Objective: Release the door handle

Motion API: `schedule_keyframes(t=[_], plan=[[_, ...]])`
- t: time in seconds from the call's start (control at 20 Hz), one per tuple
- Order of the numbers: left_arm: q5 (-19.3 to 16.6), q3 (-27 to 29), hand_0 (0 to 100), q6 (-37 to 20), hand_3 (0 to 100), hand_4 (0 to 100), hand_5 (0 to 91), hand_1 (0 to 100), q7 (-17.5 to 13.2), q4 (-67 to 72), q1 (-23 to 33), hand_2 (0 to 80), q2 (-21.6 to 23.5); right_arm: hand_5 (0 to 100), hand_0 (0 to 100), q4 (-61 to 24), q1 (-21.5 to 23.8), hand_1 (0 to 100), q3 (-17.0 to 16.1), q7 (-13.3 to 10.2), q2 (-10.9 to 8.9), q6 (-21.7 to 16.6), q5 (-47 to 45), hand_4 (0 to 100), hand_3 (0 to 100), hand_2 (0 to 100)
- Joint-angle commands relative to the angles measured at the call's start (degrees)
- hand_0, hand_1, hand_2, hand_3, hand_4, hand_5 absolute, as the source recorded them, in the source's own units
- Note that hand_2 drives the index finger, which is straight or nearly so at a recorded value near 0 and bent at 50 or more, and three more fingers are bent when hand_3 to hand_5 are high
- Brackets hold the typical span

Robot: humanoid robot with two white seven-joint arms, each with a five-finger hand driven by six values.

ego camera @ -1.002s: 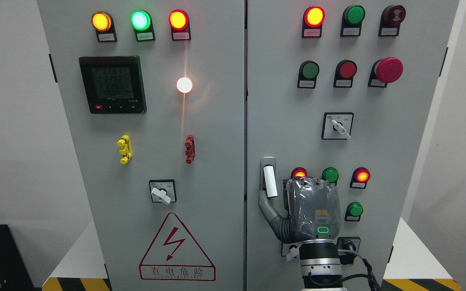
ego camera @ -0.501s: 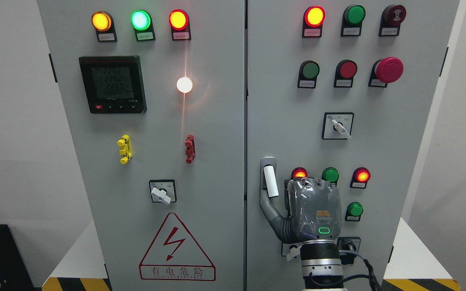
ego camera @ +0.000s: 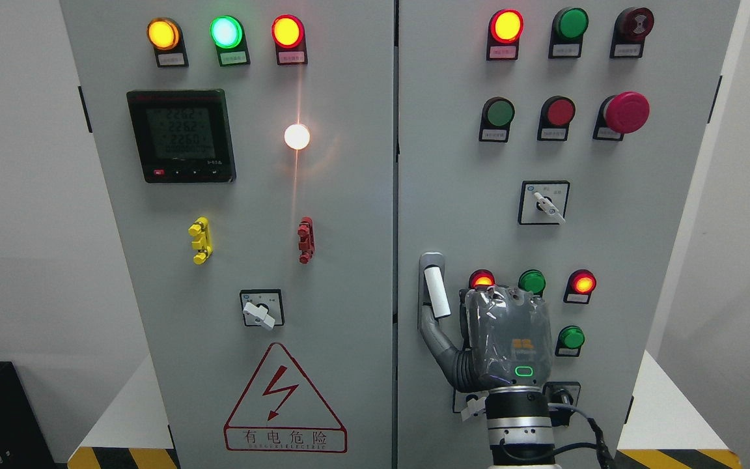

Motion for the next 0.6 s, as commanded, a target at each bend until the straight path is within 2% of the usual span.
schedule_keyframes(t=[0.0, 0.55], plan=[[0.00, 0.00, 12, -0.04, 0, 0, 0.0, 56, -0.04, 0.00, 0.00, 0.0, 0.00, 100, 50, -0.22, 0.07, 33, -0.49, -0.10, 0.06, 0.07, 0.00, 96, 100, 100], [0.00, 0.00, 12, -0.04, 0, 0, 0.0, 56, -0.04, 0.00, 0.00, 0.0, 0.00, 100, 50, -0.83, 0.16, 33, -0.84, -0.10, -0.02, 0.07, 0.00, 96, 100, 100]])
